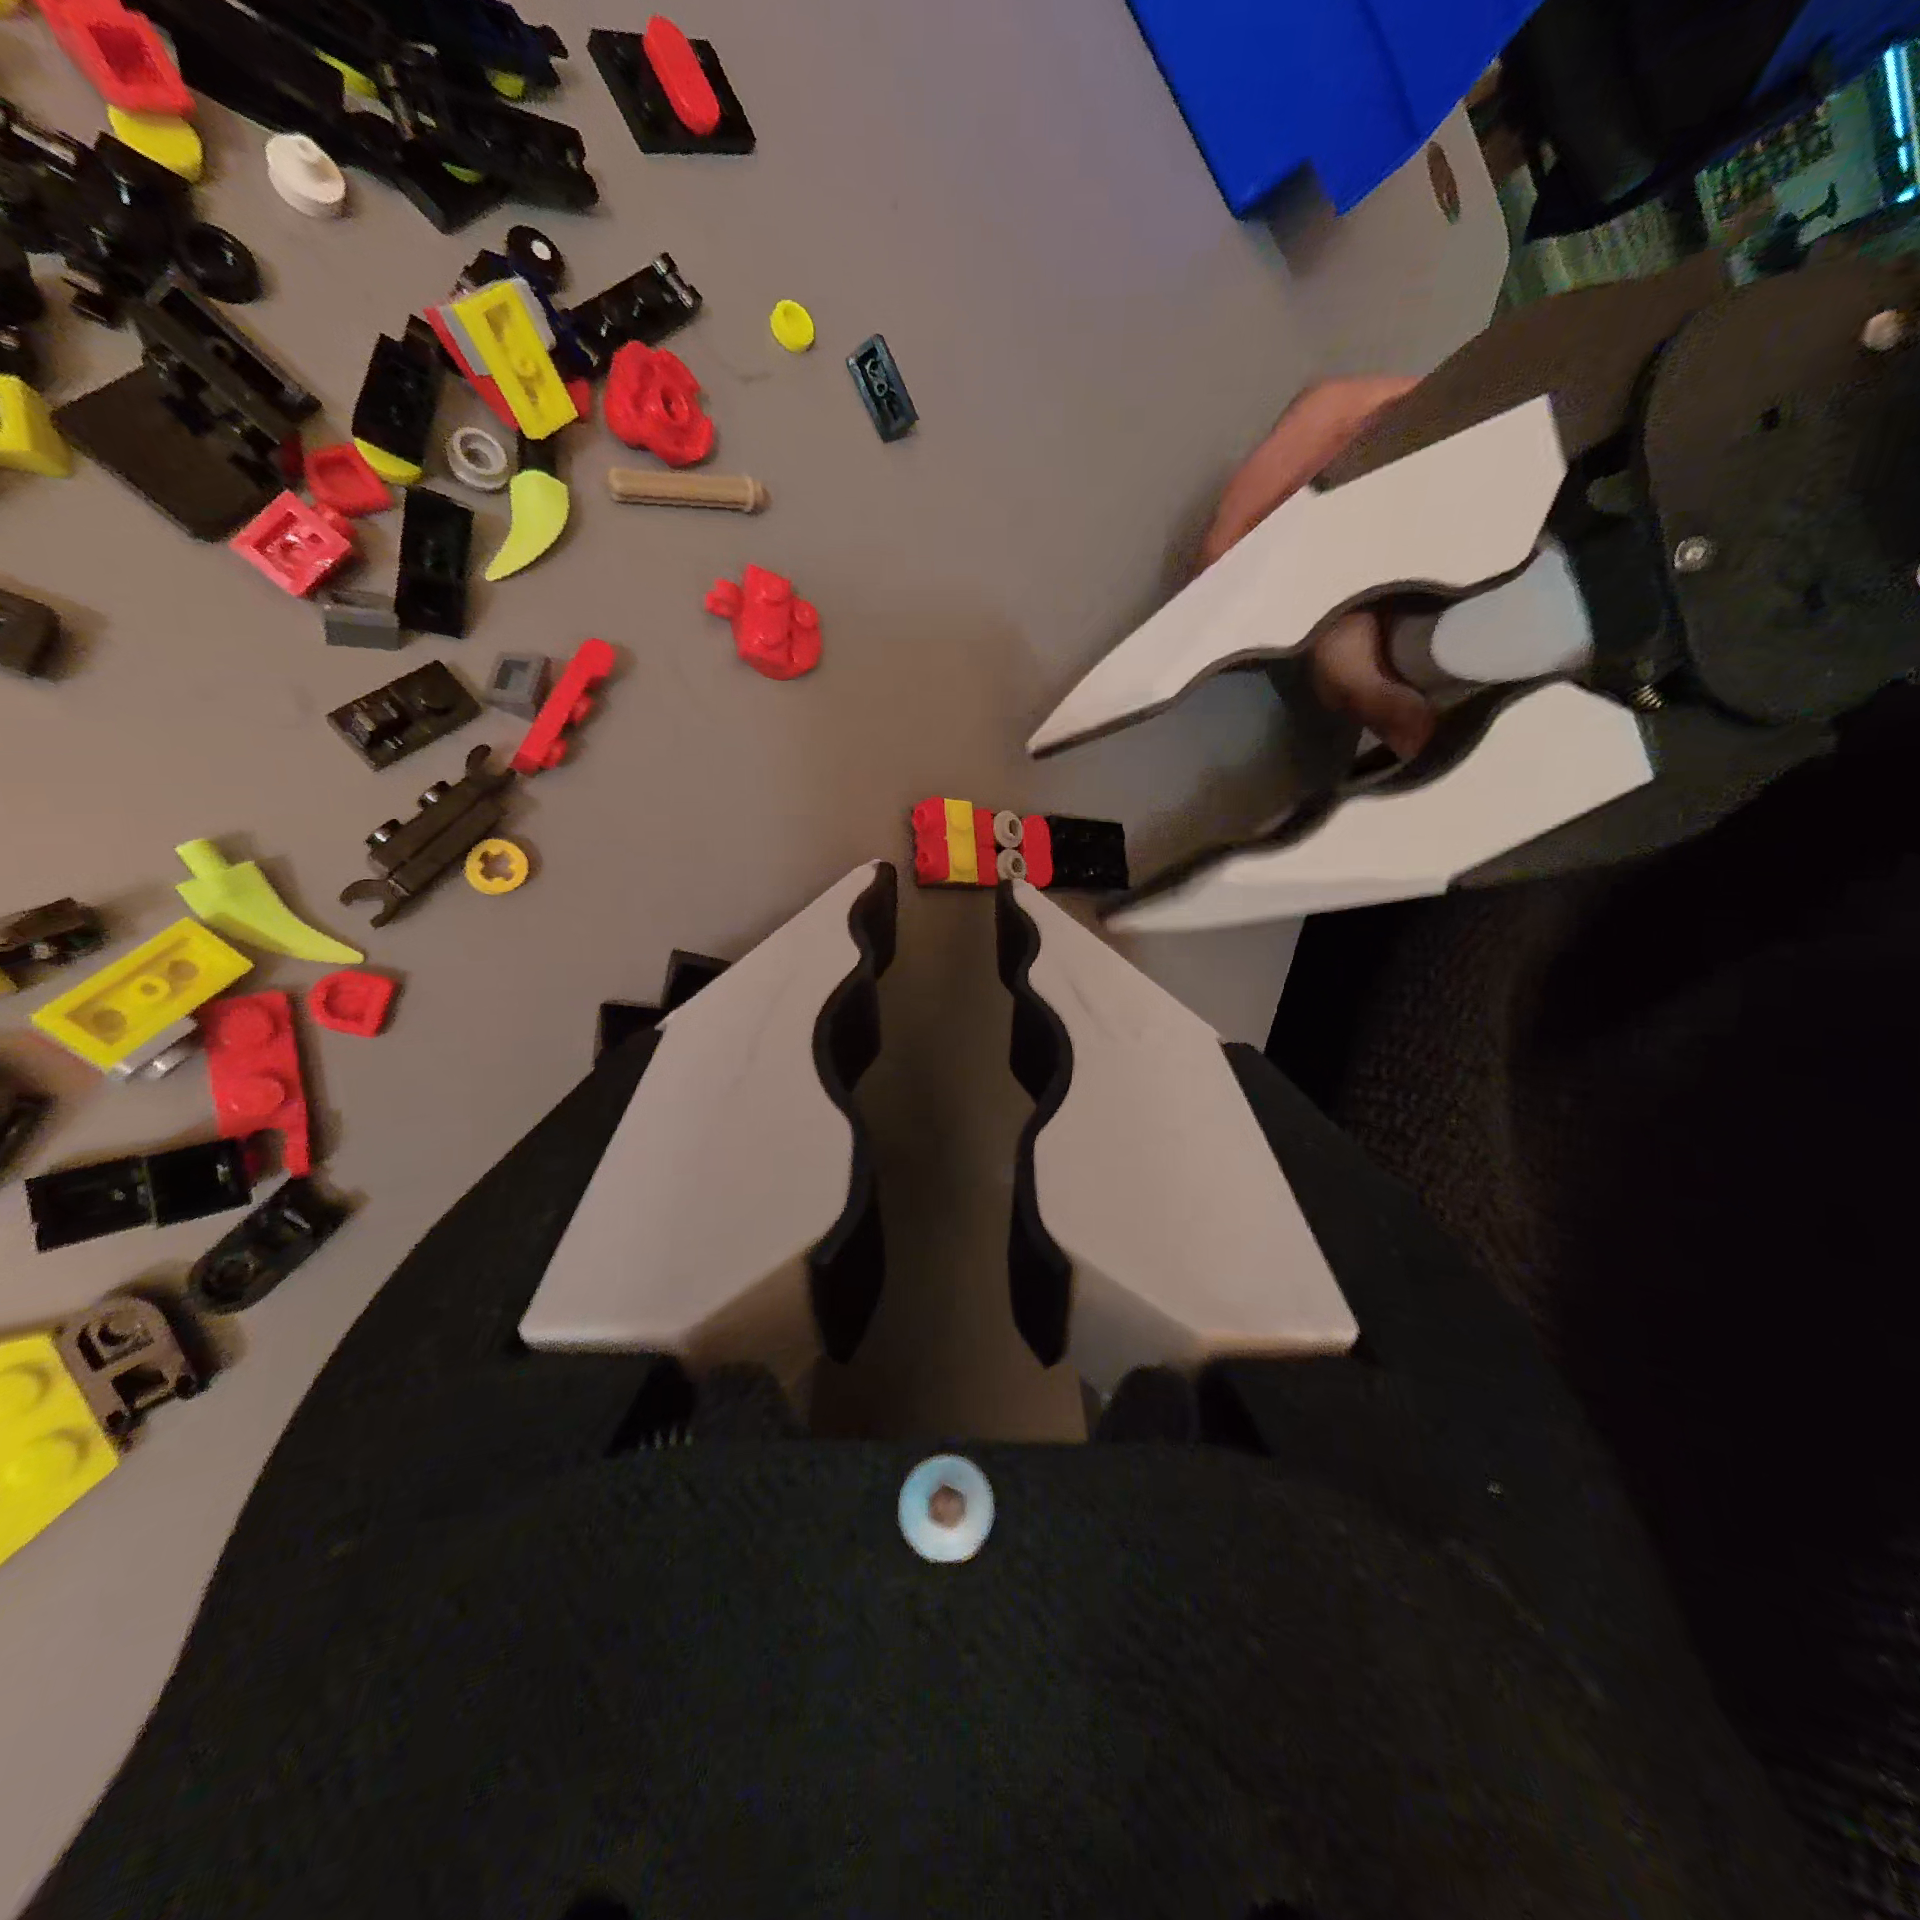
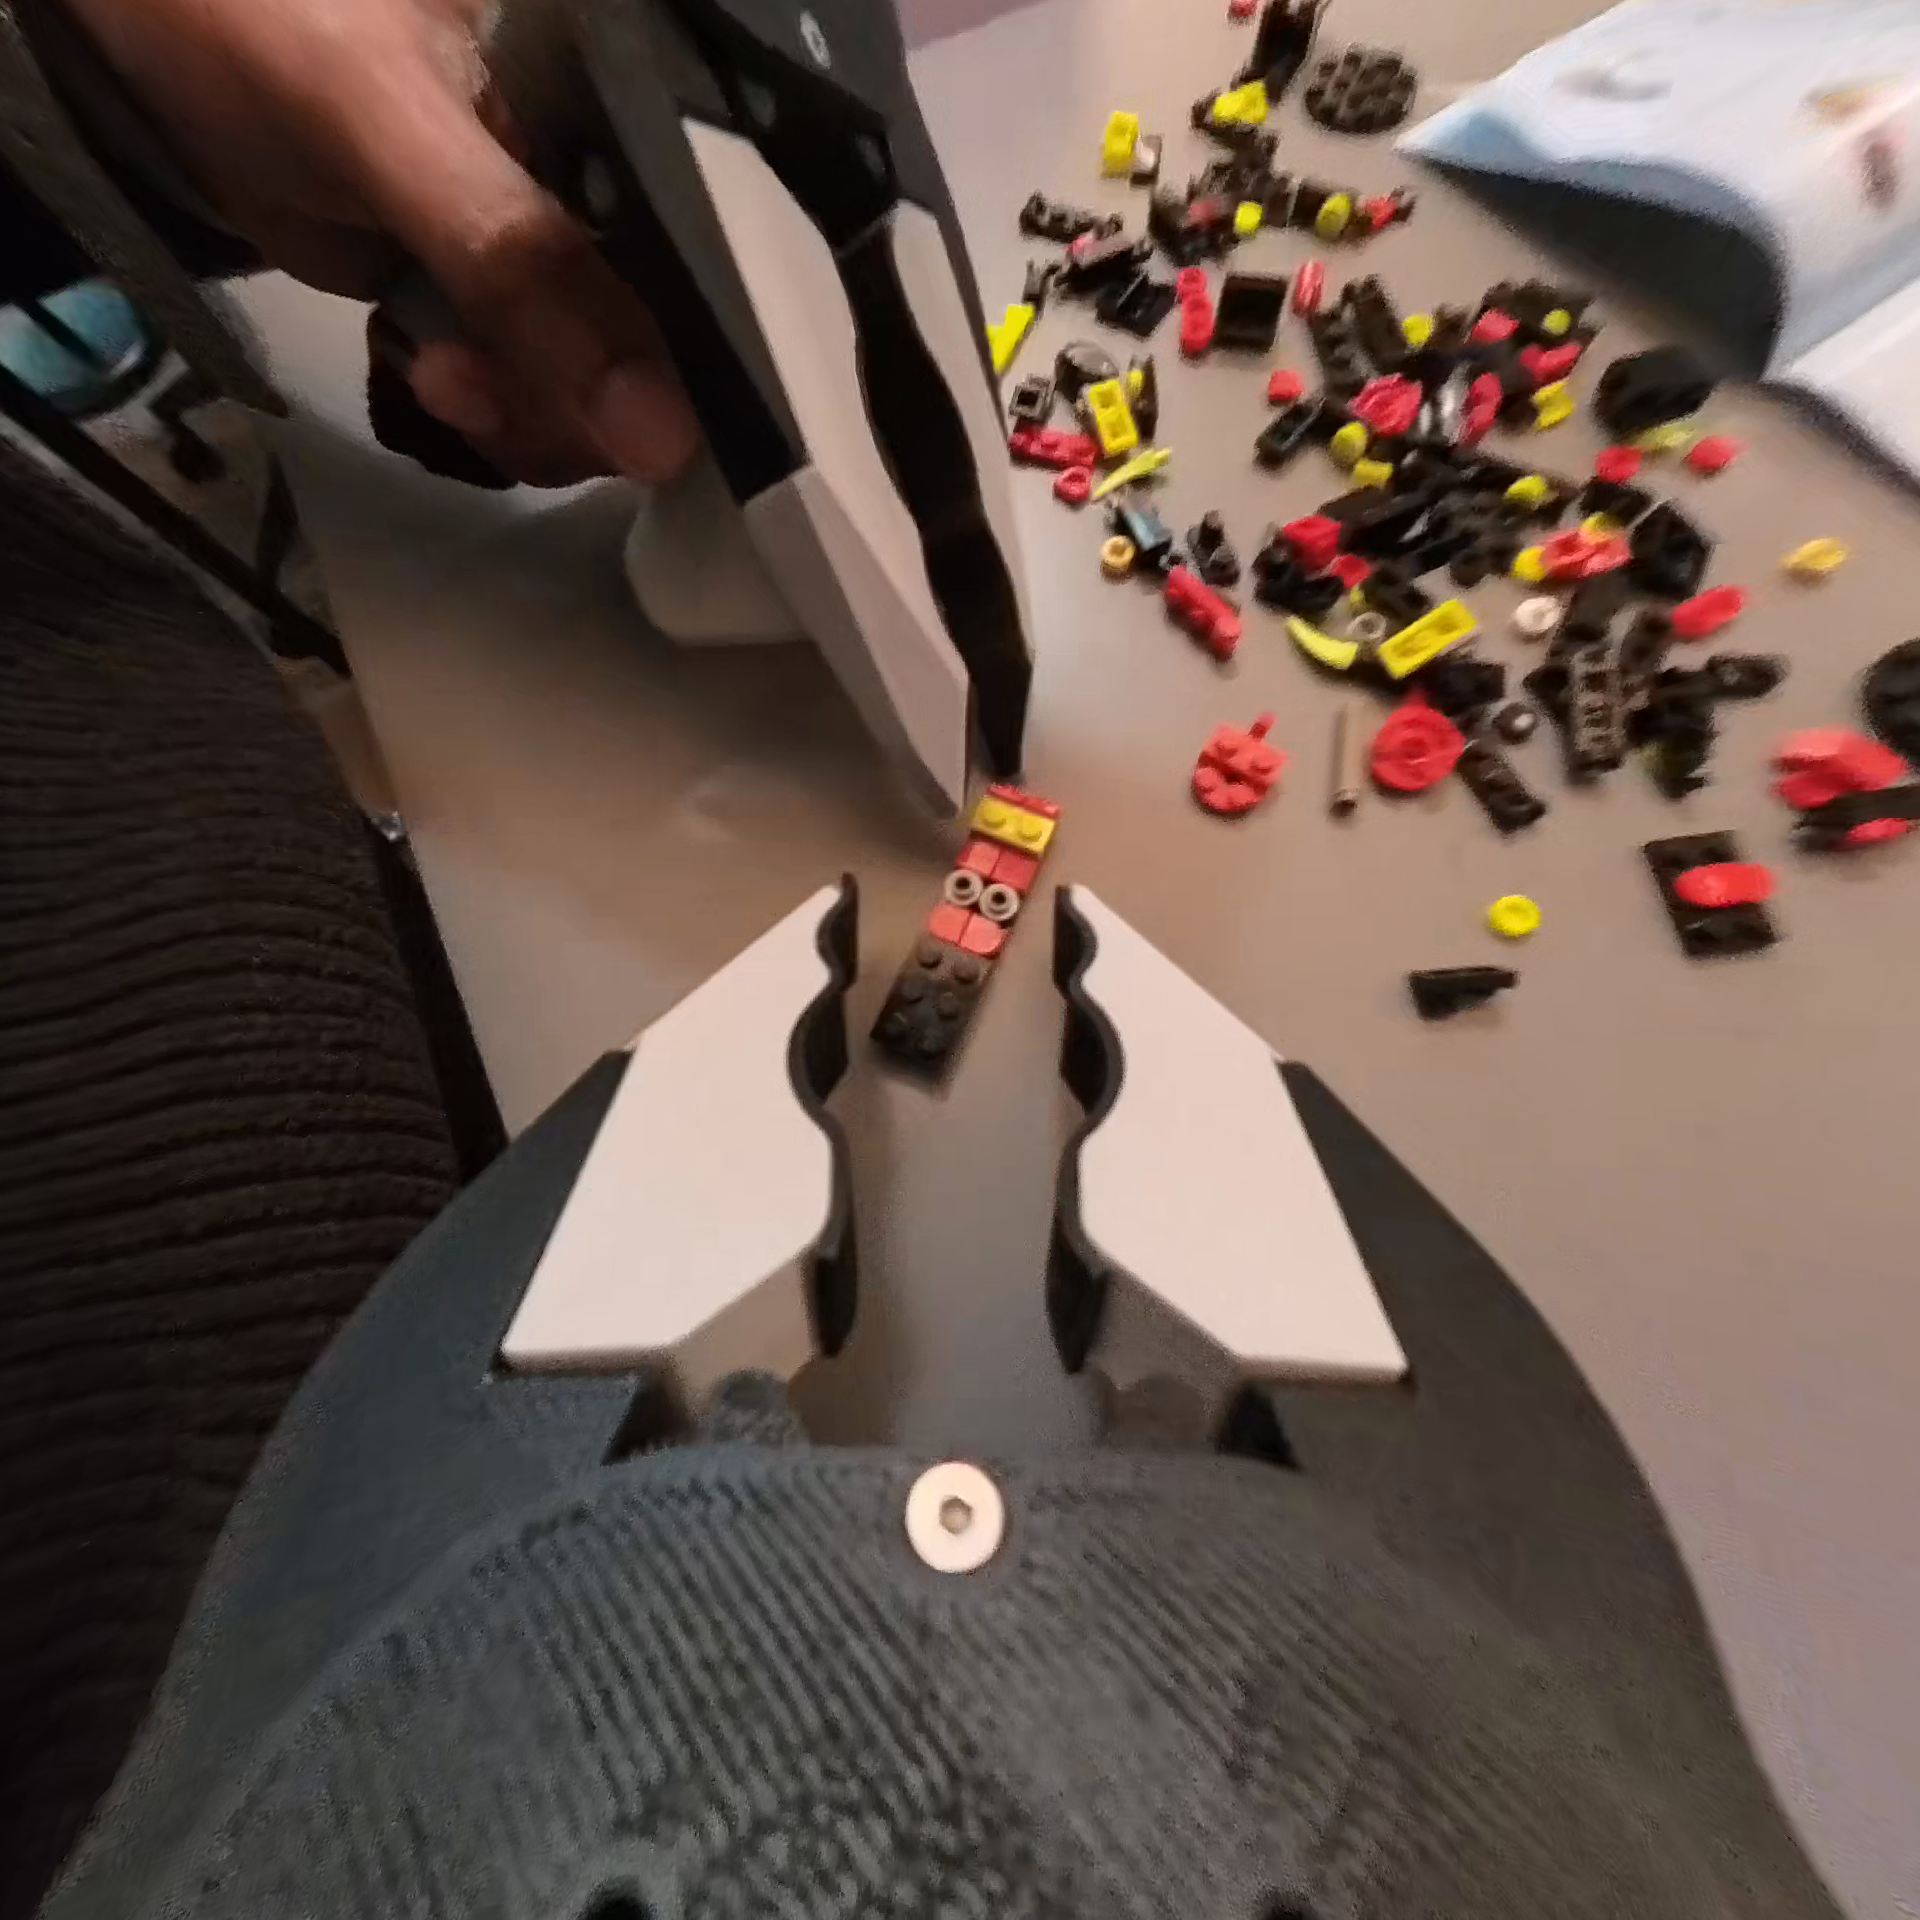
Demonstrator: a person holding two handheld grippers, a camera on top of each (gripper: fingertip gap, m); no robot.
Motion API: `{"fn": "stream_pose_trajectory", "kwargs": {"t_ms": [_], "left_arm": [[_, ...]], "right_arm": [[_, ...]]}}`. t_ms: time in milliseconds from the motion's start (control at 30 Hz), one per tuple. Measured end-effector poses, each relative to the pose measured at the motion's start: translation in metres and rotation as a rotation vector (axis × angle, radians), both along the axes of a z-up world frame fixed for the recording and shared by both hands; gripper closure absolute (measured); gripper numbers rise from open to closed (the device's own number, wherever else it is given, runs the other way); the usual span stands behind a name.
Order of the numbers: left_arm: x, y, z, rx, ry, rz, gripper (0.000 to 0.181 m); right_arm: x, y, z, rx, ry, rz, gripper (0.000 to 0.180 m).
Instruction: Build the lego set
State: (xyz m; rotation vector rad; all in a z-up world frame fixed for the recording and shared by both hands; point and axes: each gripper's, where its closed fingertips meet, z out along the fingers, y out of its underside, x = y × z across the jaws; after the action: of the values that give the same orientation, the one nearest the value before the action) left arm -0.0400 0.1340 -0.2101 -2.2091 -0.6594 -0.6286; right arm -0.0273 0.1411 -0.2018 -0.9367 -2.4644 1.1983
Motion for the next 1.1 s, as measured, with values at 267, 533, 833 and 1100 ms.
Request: {"fn": "stream_pose_trajectory", "kwargs": {"t_ms": [267,533,833,1100], "left_arm": [[0.004,0.002,0.001,0.015,-0.002,-0.027,0.169],[0.011,0.0,-0.001,0.012,-0.005,-0.08,0.174],[0.0,0.005,0.005,0.058,0.012,-0.025,0.165],[0.011,0.008,0.001,0.048,0.018,-0.071,0.161]], "right_arm": [[-0.005,0.013,-0.015,0.097,-0.004,0.007,0.158],[-0.013,0.023,-0.01,0.135,0.081,0.037,0.158],[-0.017,0.014,0.0,0.115,0.162,0.052,0.179],[-0.016,0.011,-0.008,0.08,0.08,0.043,0.18]]}}
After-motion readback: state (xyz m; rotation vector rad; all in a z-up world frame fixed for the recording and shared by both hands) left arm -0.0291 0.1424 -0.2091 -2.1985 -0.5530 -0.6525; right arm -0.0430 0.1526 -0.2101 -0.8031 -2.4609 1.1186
